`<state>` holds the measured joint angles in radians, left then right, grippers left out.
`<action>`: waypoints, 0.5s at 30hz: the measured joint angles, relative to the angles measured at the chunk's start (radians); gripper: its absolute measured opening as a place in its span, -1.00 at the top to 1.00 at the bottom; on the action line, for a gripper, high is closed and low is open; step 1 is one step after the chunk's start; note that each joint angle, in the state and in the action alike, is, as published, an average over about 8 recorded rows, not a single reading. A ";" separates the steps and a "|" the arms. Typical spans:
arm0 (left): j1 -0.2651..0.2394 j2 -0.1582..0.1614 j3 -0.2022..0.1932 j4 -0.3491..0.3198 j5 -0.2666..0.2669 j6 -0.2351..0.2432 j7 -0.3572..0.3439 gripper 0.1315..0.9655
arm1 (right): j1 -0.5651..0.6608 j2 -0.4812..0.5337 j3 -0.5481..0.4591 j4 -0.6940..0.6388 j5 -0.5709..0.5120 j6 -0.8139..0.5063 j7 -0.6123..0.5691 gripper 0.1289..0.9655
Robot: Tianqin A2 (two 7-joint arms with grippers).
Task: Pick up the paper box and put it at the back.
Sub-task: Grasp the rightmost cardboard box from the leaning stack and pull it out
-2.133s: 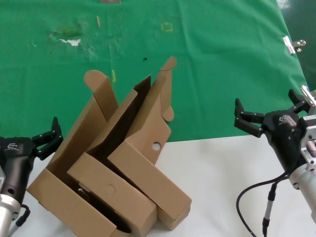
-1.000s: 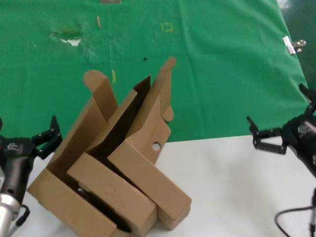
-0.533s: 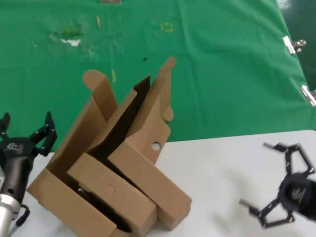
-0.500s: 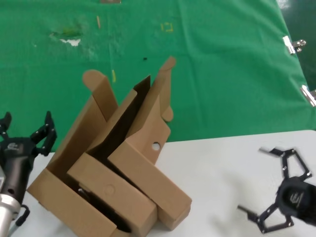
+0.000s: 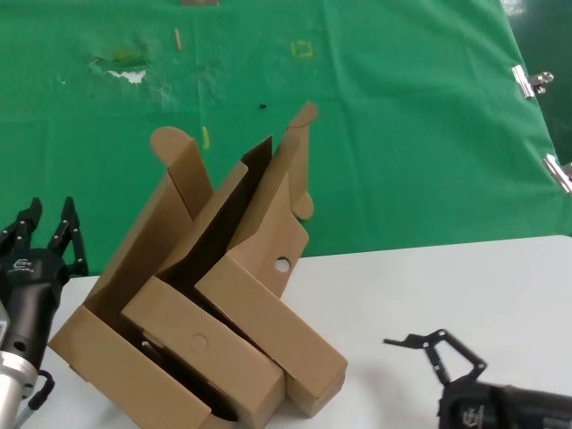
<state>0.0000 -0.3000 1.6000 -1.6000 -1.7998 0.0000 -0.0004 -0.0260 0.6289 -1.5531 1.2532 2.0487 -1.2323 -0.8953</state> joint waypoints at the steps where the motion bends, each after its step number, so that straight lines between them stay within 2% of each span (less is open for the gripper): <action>1: 0.000 0.000 0.000 0.000 0.000 0.000 0.000 0.52 | 0.001 -0.005 -0.008 0.005 -0.005 0.003 0.002 -0.84; 4: 0.000 0.000 0.000 0.000 0.000 0.000 0.000 0.63 | 0.002 -0.020 -0.030 0.028 -0.019 0.013 0.010 -0.84; 7: 0.000 0.000 0.000 0.000 0.000 0.000 0.000 0.63 | 0.001 -0.036 -0.050 0.051 -0.030 0.025 0.018 -0.72; 15: 0.000 0.000 0.000 0.000 0.000 0.000 0.000 0.88 | -0.007 -0.065 -0.088 0.085 -0.049 0.046 0.023 -0.42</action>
<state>0.0000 -0.3000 1.6001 -1.6000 -1.7996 0.0000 -0.0004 -0.0334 0.5639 -1.6411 1.3377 1.9996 -1.1863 -0.8725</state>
